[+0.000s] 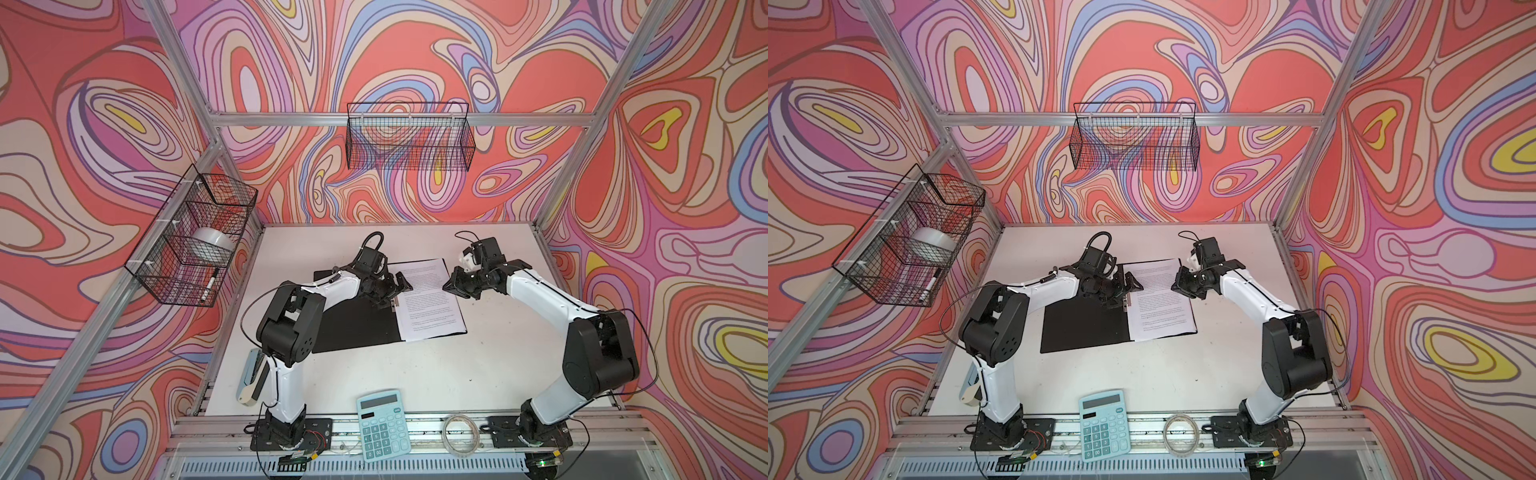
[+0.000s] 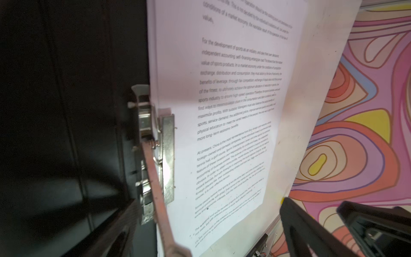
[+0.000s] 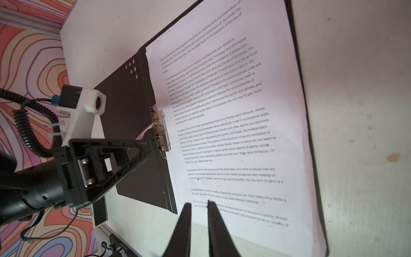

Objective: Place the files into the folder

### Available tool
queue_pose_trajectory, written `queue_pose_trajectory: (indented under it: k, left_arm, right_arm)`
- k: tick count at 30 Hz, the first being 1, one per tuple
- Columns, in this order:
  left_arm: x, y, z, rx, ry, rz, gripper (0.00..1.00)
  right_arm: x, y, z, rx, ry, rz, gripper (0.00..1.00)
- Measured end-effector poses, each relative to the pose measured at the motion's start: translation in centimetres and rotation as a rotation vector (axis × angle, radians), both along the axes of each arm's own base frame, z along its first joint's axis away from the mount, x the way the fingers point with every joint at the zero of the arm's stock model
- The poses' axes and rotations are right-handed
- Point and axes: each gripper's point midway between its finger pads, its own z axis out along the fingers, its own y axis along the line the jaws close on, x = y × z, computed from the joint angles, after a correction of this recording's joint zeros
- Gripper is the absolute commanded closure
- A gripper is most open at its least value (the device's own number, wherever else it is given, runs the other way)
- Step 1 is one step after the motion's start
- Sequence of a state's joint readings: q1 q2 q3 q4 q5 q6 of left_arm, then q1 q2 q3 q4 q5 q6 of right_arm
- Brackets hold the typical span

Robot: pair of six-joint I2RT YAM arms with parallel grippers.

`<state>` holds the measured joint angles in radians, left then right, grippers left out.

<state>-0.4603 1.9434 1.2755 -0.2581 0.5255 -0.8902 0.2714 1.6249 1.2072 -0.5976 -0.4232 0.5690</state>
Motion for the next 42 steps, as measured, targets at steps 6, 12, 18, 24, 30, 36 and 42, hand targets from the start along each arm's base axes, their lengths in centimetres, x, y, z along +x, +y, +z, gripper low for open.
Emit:
queue_pose_trajectory:
  k: [6,12,18,24,30,36,42]
  left_arm:
    - [-1.2,4.9,3.0,0.113,-0.071,0.043,0.0]
    - [1.1,10.5,7.1,0.288,-0.298,0.05,0.0]
    - [3.0,15.2,9.0,0.422,-0.396,0.034,0.0]
    - [3.8,17.7,10.8,0.477,-0.414,0.01,0.0]
    - [3.4,17.2,8.6,0.493,-0.338,-0.11,0.0]
    - [2.0,17.3,4.3,0.516,-0.21,-0.224,0.0]
    - [1.1,17.4,3.6,0.526,-0.187,-0.284,0.0]
  right_arm:
    - [1.3,-0.5,3.0,-0.057,-0.06,0.018,0.84]
    - [2.5,-0.2,5.2,-0.165,-0.084,0.063,0.84]
    - [3.6,5.9,5.7,-0.312,-0.106,0.241,0.85]
    - [2.3,12.2,3.1,-0.428,-0.087,0.41,0.85]
    - [1.3,15.0,1.1,-0.49,-0.077,0.485,0.85]
    - [1.9,16.1,0.4,-0.504,-0.083,0.501,0.85]
    - [2.2,16.3,-0.6,-0.518,-0.073,0.52,0.86]
